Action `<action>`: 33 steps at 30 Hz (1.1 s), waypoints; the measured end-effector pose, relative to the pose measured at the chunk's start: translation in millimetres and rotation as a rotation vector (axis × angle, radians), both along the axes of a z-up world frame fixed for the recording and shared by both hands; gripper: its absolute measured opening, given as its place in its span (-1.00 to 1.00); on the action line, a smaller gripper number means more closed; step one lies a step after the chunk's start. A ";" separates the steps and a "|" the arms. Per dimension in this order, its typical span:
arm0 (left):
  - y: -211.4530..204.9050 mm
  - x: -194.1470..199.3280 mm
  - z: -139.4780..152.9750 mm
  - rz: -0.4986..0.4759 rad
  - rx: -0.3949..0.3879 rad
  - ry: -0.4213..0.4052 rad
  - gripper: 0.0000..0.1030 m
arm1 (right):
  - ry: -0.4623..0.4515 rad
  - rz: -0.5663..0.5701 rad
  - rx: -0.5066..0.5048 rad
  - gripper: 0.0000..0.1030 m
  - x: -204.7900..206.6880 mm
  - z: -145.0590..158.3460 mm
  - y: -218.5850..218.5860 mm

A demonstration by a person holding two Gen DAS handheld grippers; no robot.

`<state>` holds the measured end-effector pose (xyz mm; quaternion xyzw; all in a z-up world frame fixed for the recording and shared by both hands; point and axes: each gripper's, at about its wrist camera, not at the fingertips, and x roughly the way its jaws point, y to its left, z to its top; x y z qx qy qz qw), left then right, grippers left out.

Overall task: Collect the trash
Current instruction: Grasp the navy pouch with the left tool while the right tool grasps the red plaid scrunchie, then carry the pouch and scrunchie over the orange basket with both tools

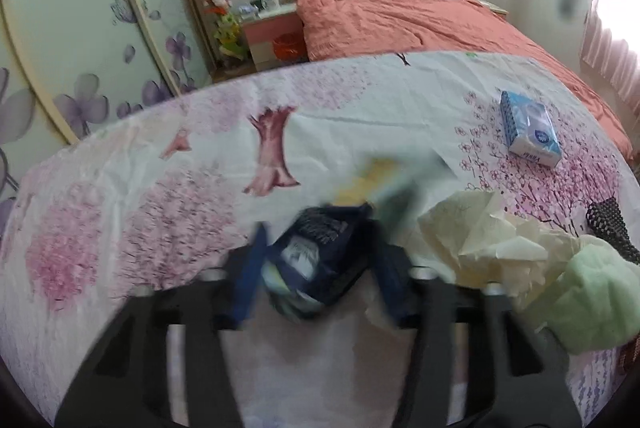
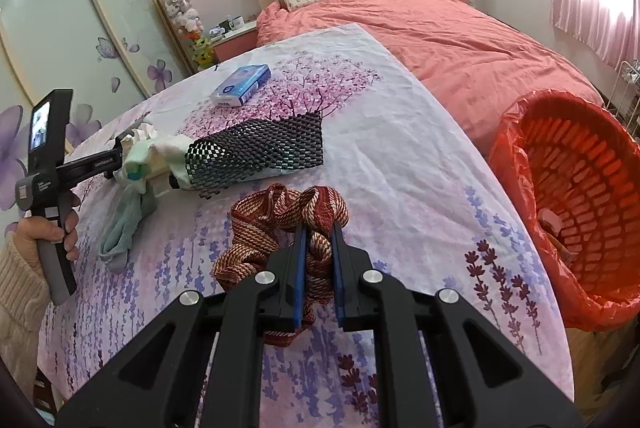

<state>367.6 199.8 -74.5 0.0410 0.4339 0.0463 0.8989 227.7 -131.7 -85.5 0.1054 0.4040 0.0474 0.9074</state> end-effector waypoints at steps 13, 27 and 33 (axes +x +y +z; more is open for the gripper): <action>19.1 -25.2 28.0 0.065 -0.104 -0.086 -0.76 | -0.054 0.003 0.003 -0.77 -12.0 18.9 -6.3; -14.6 -93.8 105.0 0.051 -0.105 -0.187 -0.76 | -0.176 -0.022 -0.004 -0.77 -44.7 64.9 -15.4; -43.3 -120.0 125.7 -0.030 -0.150 -0.205 -0.76 | -0.238 -0.054 -0.006 -0.77 -60.2 84.2 -28.2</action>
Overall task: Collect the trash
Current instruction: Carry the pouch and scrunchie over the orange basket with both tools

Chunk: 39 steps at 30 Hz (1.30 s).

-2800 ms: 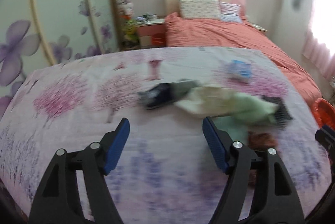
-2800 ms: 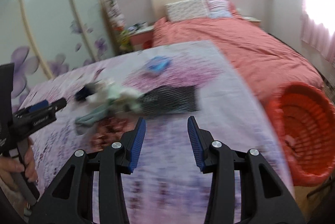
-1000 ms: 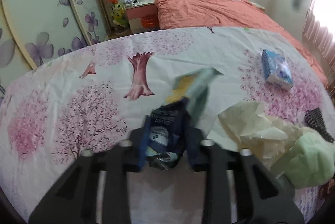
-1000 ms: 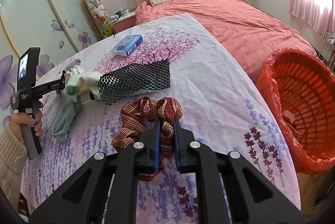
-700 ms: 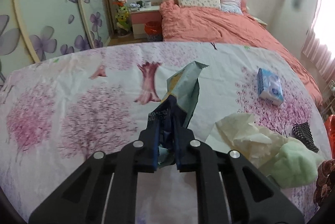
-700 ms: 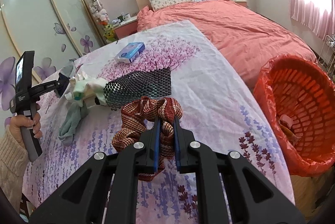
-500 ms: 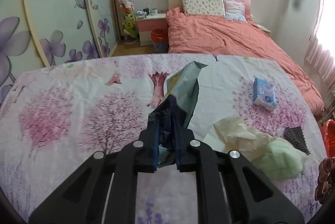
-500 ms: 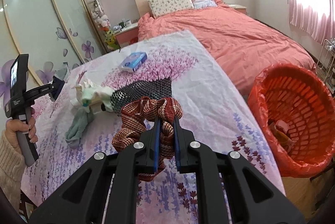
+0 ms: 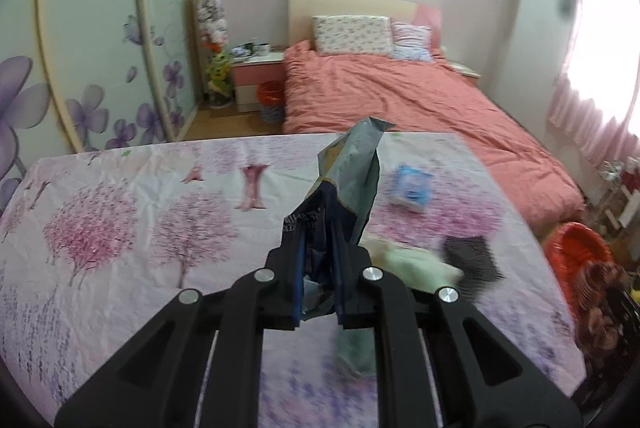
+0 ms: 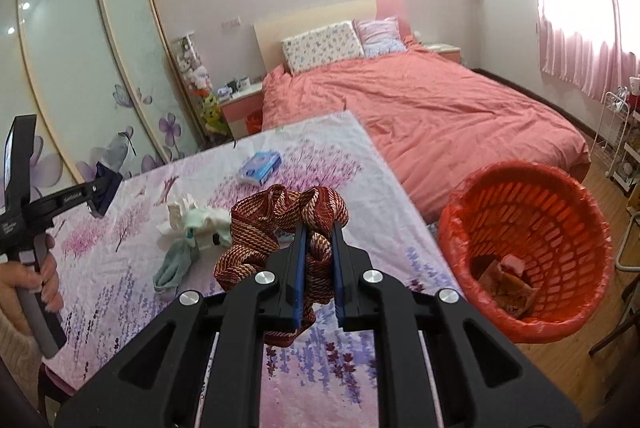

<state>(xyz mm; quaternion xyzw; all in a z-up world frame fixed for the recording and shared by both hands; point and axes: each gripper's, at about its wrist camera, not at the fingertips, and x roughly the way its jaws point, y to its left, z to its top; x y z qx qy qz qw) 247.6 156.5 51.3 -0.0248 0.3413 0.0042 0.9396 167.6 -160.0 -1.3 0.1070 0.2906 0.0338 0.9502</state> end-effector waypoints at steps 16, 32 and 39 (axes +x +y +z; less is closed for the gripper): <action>-133.4 -48.9 27.2 -0.322 -0.079 -0.039 -0.76 | -0.120 -0.197 0.008 -0.77 -33.4 26.1 -69.8; -279.0 -48.9 -10.0 -0.552 -0.167 0.056 -0.76 | -0.129 -0.407 0.026 -0.77 -37.1 4.2 -159.8; -333.3 -39.3 -33.9 -0.620 -0.182 0.100 -0.76 | -0.114 -0.466 0.046 -0.77 -30.4 -10.4 -191.4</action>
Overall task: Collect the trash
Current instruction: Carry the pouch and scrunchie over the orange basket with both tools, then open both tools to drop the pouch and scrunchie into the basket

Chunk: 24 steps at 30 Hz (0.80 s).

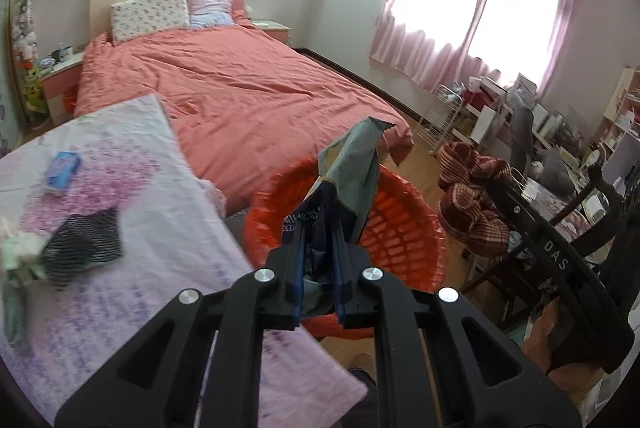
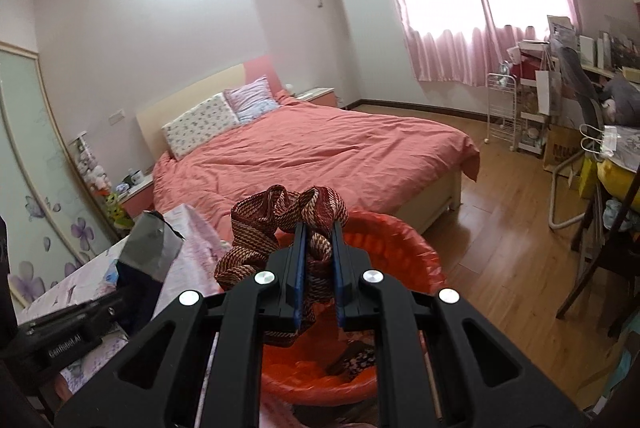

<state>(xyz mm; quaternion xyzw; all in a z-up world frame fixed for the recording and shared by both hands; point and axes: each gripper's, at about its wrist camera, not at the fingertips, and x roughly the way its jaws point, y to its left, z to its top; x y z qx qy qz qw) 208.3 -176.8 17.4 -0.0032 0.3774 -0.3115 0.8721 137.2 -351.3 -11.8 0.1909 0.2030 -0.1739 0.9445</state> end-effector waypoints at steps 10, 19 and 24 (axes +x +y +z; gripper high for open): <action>-49.5 23.7 -42.9 -0.035 0.023 0.073 -0.73 | 0.026 -0.024 0.056 -0.75 7.8 -17.3 -19.3; -47.7 44.9 -68.8 0.021 0.077 0.121 -0.30 | 0.074 0.019 0.094 -0.39 17.8 -29.7 -23.9; -26.8 44.8 -67.8 0.055 0.113 0.096 -0.17 | 0.092 0.017 0.078 -0.35 13.5 -28.8 -22.6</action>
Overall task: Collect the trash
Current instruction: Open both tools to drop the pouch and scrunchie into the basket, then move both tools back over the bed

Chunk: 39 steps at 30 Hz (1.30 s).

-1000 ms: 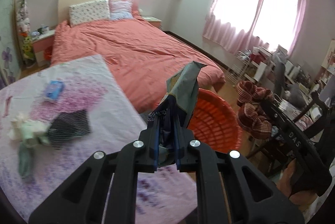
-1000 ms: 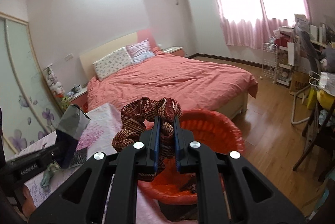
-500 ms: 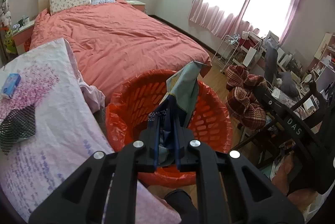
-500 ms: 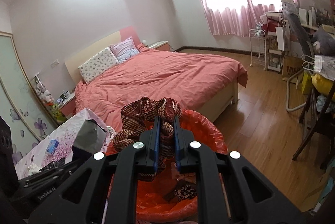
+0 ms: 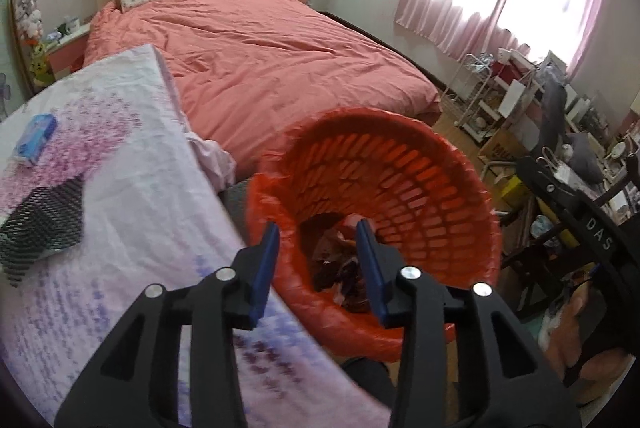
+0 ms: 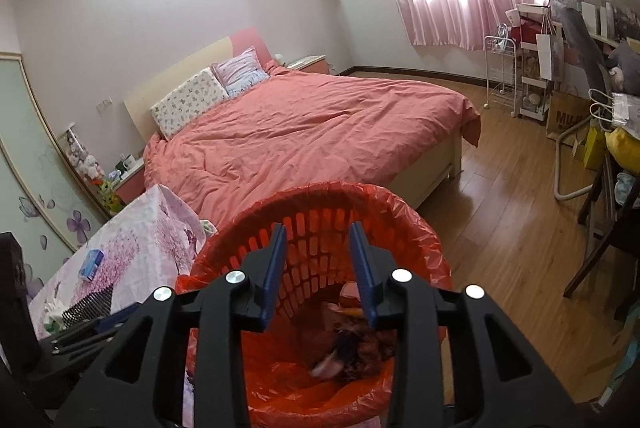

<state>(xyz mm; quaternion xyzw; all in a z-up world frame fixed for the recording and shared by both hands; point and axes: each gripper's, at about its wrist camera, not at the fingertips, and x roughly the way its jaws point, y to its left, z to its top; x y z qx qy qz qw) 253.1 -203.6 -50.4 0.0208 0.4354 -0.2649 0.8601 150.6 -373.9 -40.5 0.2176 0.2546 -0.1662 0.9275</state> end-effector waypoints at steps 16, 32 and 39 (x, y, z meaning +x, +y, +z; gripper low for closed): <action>107.0 -33.6 11.2 0.128 0.124 -0.131 0.20 | 0.018 0.078 -0.091 -0.02 4.3 14.0 54.5; 317.1 -32.8 -2.6 0.505 0.187 -0.126 0.45 | 0.051 0.300 -0.128 -0.02 23.7 7.6 150.9; 323.4 -9.5 -19.7 0.517 0.154 -0.058 0.45 | 0.081 0.369 -0.139 -0.02 30.3 1.6 182.1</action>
